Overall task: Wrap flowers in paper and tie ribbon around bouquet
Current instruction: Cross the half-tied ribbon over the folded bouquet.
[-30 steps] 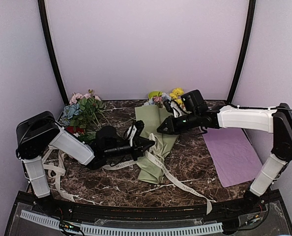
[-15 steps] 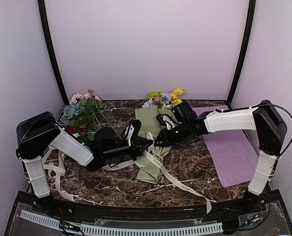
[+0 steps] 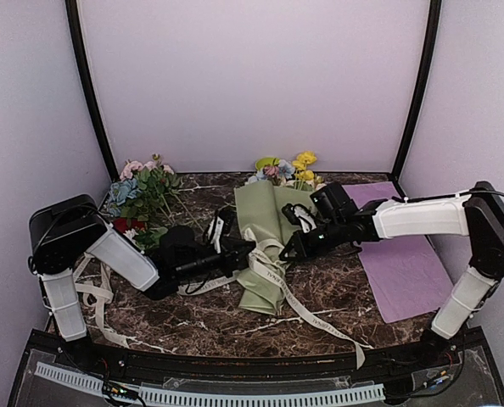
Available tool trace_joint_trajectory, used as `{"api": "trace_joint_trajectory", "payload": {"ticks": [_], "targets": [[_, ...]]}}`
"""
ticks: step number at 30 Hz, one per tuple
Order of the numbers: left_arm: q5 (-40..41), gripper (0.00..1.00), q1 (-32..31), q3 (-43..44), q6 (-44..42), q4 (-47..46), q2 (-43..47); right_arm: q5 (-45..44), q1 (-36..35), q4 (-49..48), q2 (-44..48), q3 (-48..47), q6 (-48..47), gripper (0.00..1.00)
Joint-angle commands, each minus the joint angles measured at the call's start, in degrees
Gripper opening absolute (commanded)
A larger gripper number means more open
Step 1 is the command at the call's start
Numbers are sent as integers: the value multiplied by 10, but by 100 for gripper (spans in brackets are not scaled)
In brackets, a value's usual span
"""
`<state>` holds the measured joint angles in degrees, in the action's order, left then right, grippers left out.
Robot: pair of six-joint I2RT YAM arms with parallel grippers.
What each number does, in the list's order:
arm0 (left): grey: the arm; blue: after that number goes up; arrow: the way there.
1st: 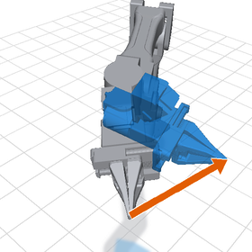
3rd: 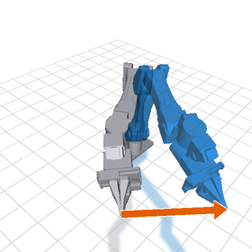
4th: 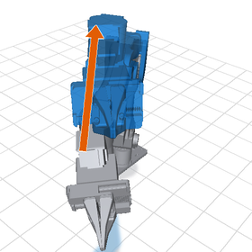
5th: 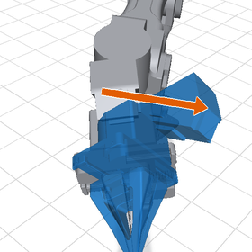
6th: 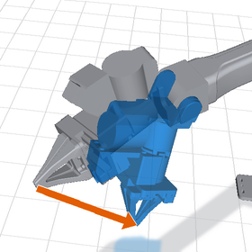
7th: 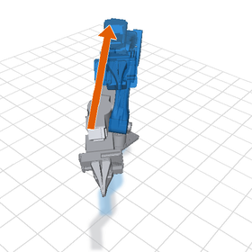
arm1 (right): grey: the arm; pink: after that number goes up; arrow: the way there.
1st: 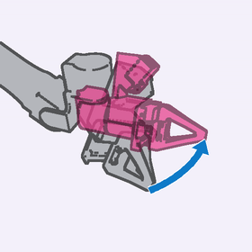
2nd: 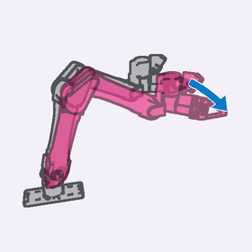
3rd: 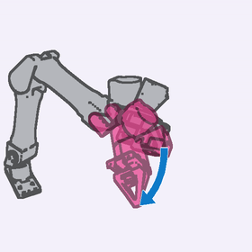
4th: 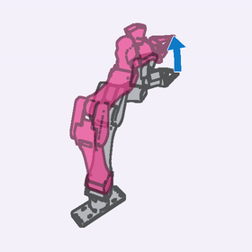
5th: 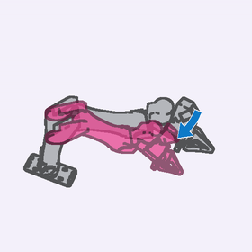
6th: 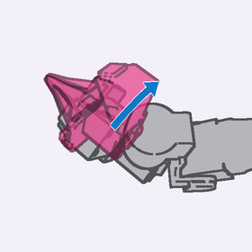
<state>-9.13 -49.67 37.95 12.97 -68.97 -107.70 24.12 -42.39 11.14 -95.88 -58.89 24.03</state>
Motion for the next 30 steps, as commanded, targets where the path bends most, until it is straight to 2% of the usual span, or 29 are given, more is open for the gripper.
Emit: {"api": "trace_joint_trajectory", "payload": {"ticks": [1, 4, 6, 9, 12, 15, 18, 21, 24, 30], "targets": [[17, 0, -1, -12, 23, -31, -1, 31, -5, -28, 41, 40, -12, 0], [20, 0, -1, -13, 24, -24, -6, 57, -8, -39, 72, 64, -18, 0], [21, 0, -1, -12, 23, -20, -13, 80, -12, -30, 64, 70, -28, 5], [15, 0, -1, -8, 22, -16, -23, 79, -17, 22, 51, 56, -51, 16], [12, 0, -1, -9, 24, -17, -31, 57, 6, 58, 73, 44, -69, 41], [8, 0, -1, -12, 22, -24, -34, 48, 42, 74, 93, 23, -76, 47], [3, 0, -1, -14, 20, -29, -34, 27, 53, 72, 75, -13, -81, 42], [1, 0, -1, -16, 19, -37, -34, 14, 54, 66, 8, -64, -80, 22], [-1, 0, -1, -18, 18, -37, -34, 12, 54, 68, -51, -130, -89, 11], [-6, 0, 1, -24, 18, -44, -35, 3, 52, 72, -108, -186, -116, 1]]}}
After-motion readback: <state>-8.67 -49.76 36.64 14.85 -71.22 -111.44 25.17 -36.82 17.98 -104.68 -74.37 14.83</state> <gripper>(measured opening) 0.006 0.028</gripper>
